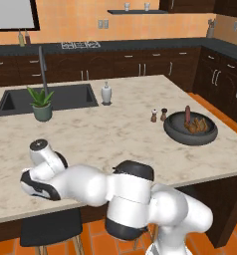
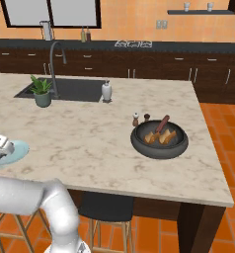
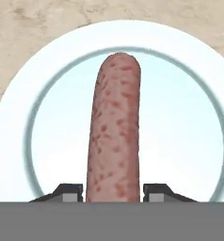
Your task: Place one bun and one sausage from the bowl on each plate.
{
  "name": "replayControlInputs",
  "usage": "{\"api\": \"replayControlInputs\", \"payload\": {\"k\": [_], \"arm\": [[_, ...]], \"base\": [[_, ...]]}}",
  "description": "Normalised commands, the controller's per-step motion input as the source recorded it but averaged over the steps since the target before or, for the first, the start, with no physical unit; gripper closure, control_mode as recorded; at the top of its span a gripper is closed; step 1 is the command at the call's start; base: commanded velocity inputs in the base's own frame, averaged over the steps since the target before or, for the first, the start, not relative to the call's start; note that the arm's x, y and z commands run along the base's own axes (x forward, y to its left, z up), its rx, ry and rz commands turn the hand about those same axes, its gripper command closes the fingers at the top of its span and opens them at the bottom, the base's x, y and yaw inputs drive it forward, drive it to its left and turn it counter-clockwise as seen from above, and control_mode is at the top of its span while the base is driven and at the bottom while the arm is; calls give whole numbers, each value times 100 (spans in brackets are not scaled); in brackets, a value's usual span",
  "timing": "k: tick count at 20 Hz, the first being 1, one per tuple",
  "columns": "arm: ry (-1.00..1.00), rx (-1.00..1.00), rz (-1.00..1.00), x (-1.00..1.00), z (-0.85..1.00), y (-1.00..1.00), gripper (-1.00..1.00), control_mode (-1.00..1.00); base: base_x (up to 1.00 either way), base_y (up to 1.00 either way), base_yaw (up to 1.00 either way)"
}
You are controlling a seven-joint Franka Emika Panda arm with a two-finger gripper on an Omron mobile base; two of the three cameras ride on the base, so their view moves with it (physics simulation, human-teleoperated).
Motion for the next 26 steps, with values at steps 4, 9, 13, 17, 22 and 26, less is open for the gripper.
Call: {"api": "replayControlInputs", "payload": {"k": [4,9,13,17,22,26], "arm": [[1,0,-1,6,-36,21,100,-100],[0,0,0,-2,-24,1,-100,-100],[0,0,-1,-14,17,-19,-100,-100],[-2,2,-3,-1,39,-30,-100,-100],[5,2,-3,-8,44,-79,-100,-100],[5,0,0,-7,52,-100,-100,-100]], "base": [[0,0,0],[0,0,0],[0,0,0],[0,0,0],[0,0,0],[0,0,0]]}}
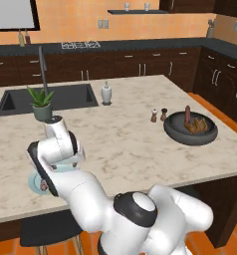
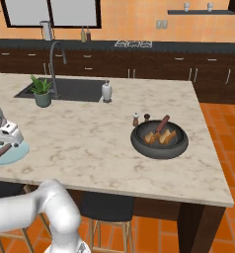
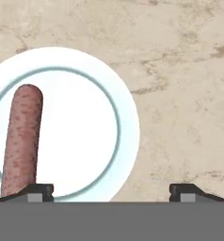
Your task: Place one bun and one sausage from the bowl on each plate.
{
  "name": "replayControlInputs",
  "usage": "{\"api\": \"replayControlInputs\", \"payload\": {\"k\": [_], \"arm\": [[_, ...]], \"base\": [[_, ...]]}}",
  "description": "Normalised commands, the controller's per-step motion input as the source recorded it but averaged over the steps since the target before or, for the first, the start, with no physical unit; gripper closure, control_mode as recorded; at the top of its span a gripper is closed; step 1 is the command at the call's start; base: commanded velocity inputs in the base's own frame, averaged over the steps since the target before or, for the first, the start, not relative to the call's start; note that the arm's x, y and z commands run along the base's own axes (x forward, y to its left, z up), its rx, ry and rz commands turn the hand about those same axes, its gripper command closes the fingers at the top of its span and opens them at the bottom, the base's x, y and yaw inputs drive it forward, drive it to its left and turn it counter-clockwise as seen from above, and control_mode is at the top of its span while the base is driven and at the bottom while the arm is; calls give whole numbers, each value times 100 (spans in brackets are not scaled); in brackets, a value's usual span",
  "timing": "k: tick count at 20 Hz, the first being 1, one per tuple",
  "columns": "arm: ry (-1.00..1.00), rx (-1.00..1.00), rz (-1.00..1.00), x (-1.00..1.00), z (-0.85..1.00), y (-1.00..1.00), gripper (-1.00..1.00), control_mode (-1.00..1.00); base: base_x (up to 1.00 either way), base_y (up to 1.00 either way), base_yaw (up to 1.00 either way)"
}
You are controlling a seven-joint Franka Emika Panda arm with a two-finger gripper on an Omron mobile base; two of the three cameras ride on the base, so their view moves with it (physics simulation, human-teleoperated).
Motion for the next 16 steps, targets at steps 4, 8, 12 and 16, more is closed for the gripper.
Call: {"api": "replayControlInputs", "payload": {"k": [4,8,12,16], "arm": [[2,0,0,0,36,-100,-100,-100],[0,0,0,0,29,-100,-100,-100],[-9,0,1,-11,41,-100,-100,-100],[-4,0,4,-9,50,-100,-100,-100]], "base": [[0,0,0],[0,0,0],[0,0,0],[0,0,0]]}}
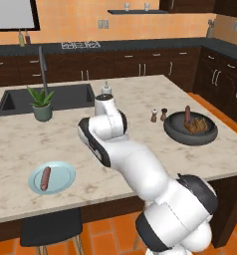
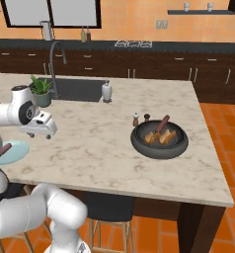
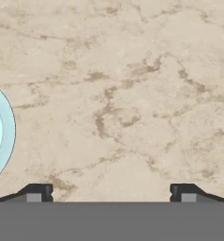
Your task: Place one bun and one sausage from the bowl on each plate.
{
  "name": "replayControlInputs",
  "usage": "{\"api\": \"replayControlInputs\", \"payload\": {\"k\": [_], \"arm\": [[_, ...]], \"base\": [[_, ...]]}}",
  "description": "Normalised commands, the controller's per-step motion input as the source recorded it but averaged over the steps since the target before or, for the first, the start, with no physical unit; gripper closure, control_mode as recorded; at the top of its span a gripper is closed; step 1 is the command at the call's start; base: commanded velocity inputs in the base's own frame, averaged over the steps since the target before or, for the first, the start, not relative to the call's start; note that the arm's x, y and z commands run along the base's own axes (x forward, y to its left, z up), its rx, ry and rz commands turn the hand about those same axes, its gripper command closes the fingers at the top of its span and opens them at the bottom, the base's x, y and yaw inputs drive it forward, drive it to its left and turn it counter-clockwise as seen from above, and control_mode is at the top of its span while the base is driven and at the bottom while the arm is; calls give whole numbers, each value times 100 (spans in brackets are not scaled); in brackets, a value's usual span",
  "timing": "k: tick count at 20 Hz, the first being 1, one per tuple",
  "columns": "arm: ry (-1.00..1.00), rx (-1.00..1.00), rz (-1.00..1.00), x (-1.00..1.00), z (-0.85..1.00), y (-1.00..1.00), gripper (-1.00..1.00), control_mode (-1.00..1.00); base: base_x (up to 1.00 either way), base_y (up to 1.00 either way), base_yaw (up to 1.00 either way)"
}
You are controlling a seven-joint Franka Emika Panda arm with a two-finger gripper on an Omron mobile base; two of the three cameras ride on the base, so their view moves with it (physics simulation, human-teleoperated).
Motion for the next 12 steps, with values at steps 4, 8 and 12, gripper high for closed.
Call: {"api": "replayControlInputs", "payload": {"k": [4,8,12], "arm": [[1,0,5,-18,36,-100,-100,-100],[0,0,6,-35,2,-100,-100,-100],[0,-2,2,-5,6,-100,-100,-100]], "base": [[0,0,0],[0,0,0],[0,0,0]]}}
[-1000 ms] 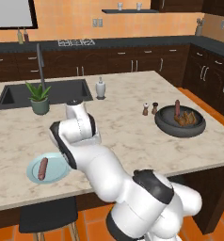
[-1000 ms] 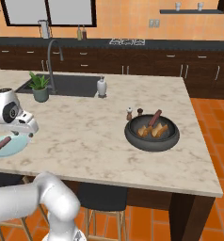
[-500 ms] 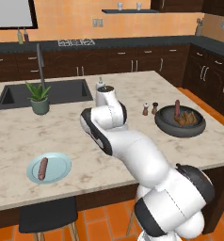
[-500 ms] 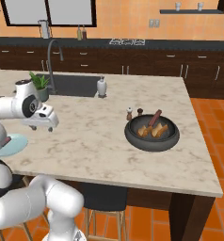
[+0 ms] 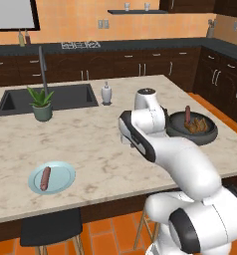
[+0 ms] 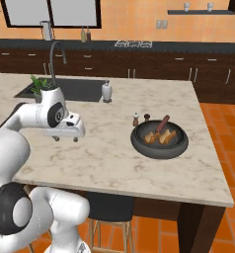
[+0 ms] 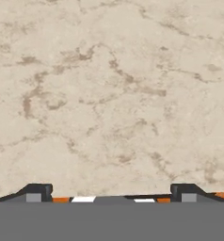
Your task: Place one bun and one sausage from the bowl on each plate.
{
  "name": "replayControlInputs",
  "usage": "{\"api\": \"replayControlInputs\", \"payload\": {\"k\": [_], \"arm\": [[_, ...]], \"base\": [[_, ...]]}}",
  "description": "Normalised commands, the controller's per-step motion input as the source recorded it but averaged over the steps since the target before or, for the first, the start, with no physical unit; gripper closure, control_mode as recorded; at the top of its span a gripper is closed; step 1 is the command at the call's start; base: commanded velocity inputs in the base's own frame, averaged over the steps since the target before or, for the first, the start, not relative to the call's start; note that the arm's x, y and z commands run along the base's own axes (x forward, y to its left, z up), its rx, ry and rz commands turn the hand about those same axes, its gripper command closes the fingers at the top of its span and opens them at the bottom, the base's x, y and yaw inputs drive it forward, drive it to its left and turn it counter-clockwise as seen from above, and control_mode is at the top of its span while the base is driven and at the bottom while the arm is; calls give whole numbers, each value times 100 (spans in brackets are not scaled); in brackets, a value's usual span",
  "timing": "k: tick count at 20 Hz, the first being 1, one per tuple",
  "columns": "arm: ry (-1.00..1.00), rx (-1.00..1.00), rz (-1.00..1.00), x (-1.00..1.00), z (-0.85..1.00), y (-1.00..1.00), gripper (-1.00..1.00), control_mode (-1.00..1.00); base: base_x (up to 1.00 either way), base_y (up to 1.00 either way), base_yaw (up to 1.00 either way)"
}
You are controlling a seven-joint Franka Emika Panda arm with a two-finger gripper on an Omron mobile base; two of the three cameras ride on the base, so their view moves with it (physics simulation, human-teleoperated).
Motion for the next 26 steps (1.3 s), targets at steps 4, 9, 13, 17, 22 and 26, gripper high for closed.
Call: {"api": "replayControlInputs", "payload": {"k": [4,9,13,17,22,26], "arm": [[9,-1,0,20,12,-100,-100,-100],[12,-3,-9,45,3,-100,-100,-100],[17,-9,-12,52,1,-100,-100,-100],[7,-6,-6,45,6,-100,-100,-100],[-12,1,0,56,8,-100,-100,-100],[-4,1,0,81,0,-100,-100,-100]], "base": [[0,0,0],[0,0,0],[0,0,0],[0,0,0],[0,0,0],[0,0,0]]}}
